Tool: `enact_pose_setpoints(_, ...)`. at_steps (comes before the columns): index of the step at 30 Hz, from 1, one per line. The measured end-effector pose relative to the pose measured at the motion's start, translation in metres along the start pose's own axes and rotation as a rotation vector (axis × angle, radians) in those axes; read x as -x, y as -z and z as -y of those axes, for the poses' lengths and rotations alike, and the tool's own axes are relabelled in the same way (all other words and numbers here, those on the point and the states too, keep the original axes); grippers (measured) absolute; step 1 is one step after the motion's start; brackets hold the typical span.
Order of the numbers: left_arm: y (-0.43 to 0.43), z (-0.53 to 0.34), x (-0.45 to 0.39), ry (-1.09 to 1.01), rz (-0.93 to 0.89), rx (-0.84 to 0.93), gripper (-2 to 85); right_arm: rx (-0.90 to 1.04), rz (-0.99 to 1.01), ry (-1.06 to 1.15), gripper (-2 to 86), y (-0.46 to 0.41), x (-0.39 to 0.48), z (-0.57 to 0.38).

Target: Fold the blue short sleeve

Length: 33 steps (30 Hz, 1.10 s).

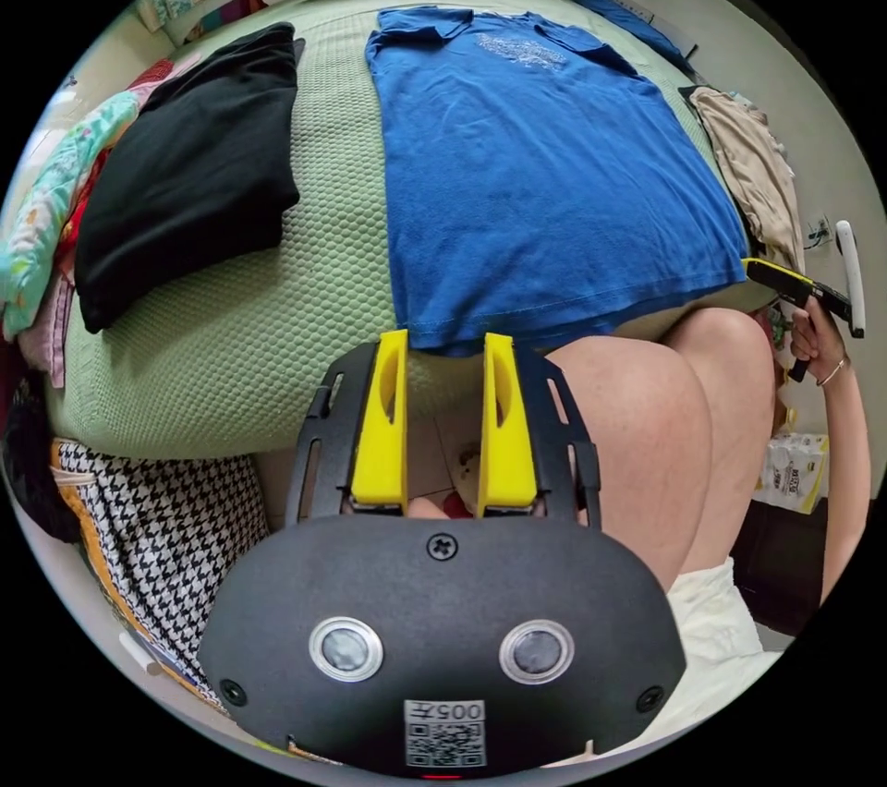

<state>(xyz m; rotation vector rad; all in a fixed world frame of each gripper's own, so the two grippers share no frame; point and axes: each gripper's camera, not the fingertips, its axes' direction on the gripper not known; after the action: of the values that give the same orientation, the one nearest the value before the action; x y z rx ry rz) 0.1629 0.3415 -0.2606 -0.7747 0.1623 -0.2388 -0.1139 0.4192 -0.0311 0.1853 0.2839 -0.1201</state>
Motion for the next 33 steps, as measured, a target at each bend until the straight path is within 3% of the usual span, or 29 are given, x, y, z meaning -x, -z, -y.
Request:
enact_pose_setpoints(10, 0.042, -0.028, 0.007, -0.016, -0.040, 0.004, 3.6, 0.007, 0.040, -0.029, -1.4, 0.028, 0.002, -0.041)
enact_pose_setpoints(20, 0.172, -0.082, 0.030, -0.096, -0.064, -0.176, 2.2, -0.138, 0.151, 0.064, -1.5, 0.166, 0.026, -0.106)
enact_pose_setpoints(33, 0.233, -0.193, 0.056, -0.154, -0.131, -0.059, 2.3, -0.020, 0.178, 0.078, -1.6, 0.210, 0.040, -0.243)
